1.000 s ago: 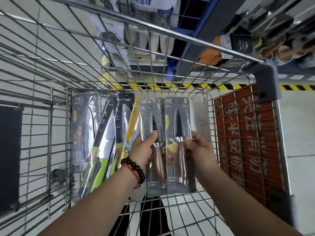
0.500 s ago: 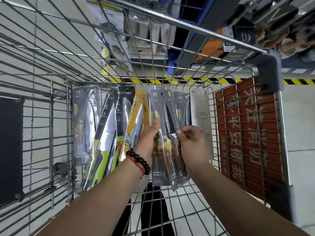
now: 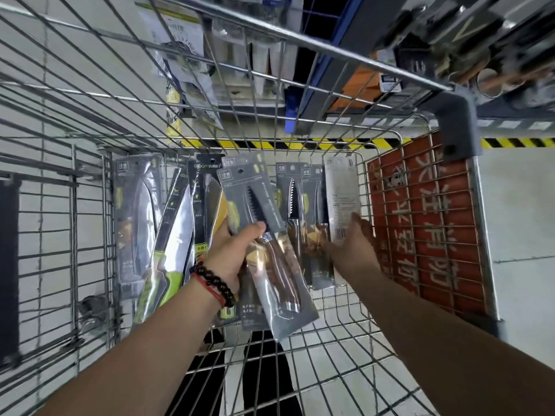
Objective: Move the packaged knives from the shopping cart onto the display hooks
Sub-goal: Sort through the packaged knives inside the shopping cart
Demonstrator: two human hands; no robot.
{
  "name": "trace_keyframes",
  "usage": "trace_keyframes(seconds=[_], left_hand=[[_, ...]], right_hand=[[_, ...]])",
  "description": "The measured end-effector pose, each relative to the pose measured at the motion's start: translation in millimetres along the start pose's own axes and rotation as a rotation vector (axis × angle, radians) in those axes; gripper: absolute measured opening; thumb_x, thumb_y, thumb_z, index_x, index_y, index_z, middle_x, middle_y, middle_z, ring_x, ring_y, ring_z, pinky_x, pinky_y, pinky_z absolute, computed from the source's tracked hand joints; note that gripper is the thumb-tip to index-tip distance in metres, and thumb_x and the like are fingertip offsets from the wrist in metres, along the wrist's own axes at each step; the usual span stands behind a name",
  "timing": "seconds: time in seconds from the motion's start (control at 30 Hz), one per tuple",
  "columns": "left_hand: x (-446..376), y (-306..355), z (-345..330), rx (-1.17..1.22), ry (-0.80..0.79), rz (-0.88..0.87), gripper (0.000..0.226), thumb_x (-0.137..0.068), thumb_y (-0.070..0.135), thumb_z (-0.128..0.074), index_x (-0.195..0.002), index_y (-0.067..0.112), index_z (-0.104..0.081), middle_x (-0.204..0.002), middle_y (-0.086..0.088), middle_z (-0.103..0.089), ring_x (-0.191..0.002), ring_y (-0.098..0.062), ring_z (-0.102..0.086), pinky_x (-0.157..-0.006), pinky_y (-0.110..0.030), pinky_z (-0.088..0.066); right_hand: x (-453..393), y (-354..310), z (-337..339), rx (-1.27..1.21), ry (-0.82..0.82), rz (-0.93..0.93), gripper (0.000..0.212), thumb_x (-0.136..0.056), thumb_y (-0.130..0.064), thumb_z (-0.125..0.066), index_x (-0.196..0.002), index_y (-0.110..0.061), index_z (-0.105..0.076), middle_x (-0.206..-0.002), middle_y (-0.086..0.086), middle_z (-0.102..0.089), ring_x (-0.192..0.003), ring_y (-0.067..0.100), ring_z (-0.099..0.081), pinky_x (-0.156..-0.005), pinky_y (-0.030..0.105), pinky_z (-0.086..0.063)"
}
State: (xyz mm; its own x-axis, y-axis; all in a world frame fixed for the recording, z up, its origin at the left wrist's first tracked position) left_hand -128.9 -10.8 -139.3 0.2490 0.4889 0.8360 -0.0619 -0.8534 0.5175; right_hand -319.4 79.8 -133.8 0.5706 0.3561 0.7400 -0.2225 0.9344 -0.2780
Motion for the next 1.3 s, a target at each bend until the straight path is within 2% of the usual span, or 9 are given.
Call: trace_keyframes(seconds=[0.13,0.23,0.4,0.57,0.67,0.9,0.97,1.17,1.3], left_hand=[[1,2,-2,-0.022,-0.028,-0.028,0.021,-0.086,0.017,-0.068,-0.086,0.030,-0.052,-0.089,0.007,-0.059,-0.083,-0.007,-0.055,-0.089,-0.040,-0.048],[-1,1,0,-0.058,-0.026,-0.070,0.024,-0.086,0.017,-0.069,-0.089,0.031,-0.050,-0.091,0.010,-0.058,-0.081,-0.001,-0.052,-0.088,-0.030,-0.043],[-5,-1,-3,-0.128,-0.045,-0.082,0.092,-0.082,0.027,-0.075,-0.152,0.017,-0.016,-0.146,-0.002,-0.041,-0.117,-0.015,-0.041,-0.099,-0.032,-0.030],[-1,-4,-15,-0.121,-0.071,-0.061,0.100,-0.070,0.036,-0.078,-0.149,0.011,-0.024,-0.148,-0.011,-0.041,-0.127,-0.029,-0.049,-0.109,-0.041,-0.036],[2,-4,-17,-0.083,-0.098,-0.056,0.087,-0.086,0.041,-0.067,-0.153,0.022,-0.015,-0.154,-0.003,-0.032,-0.137,-0.024,-0.036,-0.109,-0.041,-0.029],[7,-3,-16,-0.037,-0.149,-0.079,0.136,-0.037,0.087,-0.061,-0.152,0.031,-0.015,-0.153,-0.001,-0.034,-0.137,-0.025,-0.036,-0.110,-0.048,-0.029],[7,-5,-16,-0.015,-0.155,-0.092,0.138,-0.038,0.078,-0.073,-0.152,0.033,-0.009,-0.145,-0.005,-0.045,-0.131,-0.030,-0.045,-0.100,-0.044,-0.040],[-3,-3,1,0.072,-0.158,-0.115,0.052,-0.069,0.022,-0.079,-0.114,0.024,-0.054,-0.084,-0.004,-0.067,-0.063,-0.018,-0.062,-0.059,-0.028,-0.051],[-12,-3,26,0.176,-0.202,-0.059,0.071,-0.060,0.036,-0.085,-0.118,0.008,-0.053,-0.074,-0.007,-0.064,-0.055,-0.022,-0.059,-0.059,-0.034,-0.047]], right_hand=[[-5,16,2,0.091,0.025,0.070,0.038,-0.097,-0.022,-0.053,-0.134,-0.017,-0.044,-0.118,0.007,-0.064,-0.087,0.017,-0.063,-0.065,0.015,-0.048],[2,23,23,0.004,0.164,0.054,0.019,-0.101,-0.013,-0.037,-0.102,-0.014,-0.056,-0.080,0.004,-0.061,-0.069,0.021,-0.061,-0.054,0.027,-0.051],[56,2,50,-0.370,0.219,0.165,0.021,-0.102,-0.017,-0.043,-0.092,-0.018,-0.061,-0.083,0.007,-0.067,-0.072,0.022,-0.067,-0.057,0.030,-0.056],[87,-16,10,-0.628,-0.243,0.021,0.024,-0.100,-0.010,-0.044,-0.094,-0.009,-0.068,-0.082,0.011,-0.073,-0.068,0.023,-0.071,-0.052,0.032,-0.054],[80,-22,0,-0.745,-0.252,-0.042,0.021,-0.099,-0.007,-0.045,-0.098,-0.007,-0.066,-0.084,0.011,-0.072,-0.068,0.023,-0.069,-0.051,0.032,-0.052],[69,-21,-13,-0.565,-0.172,0.026,0.021,-0.102,-0.018,-0.041,-0.099,-0.016,-0.061,-0.094,0.021,-0.068,-0.078,0.031,-0.065,-0.069,0.047,-0.054],[75,-25,-20,-0.490,-0.171,0.085,0.017,-0.103,-0.022,-0.041,-0.102,-0.024,-0.058,-0.094,0.008,-0.071,-0.083,0.025,-0.070,-0.074,0.043,-0.059],[83,-39,-27,-0.473,-0.180,0.227,0.015,-0.096,-0.024,-0.057,-0.110,-0.027,-0.061,-0.102,-0.010,-0.069,-0.094,0.006,-0.067,-0.079,0.024,-0.054],[59,-38,-13,-0.548,-0.177,0.129,0.013,-0.096,-0.022,-0.056,-0.099,-0.016,-0.067,-0.094,-0.002,-0.071,-0.085,0.015,-0.067,-0.066,0.029,-0.054]])
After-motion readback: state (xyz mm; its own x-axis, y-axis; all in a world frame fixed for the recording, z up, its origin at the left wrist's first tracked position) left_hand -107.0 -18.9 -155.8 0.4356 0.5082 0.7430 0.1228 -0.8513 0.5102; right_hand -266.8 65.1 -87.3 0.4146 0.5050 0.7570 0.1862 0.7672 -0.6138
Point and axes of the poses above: each hand's wrist, its own x-axis away from the middle knuckle, its own z-axis out of the back of the hand, y = z × x, the point moved 4 cm from there along -x, towards the middle knuckle
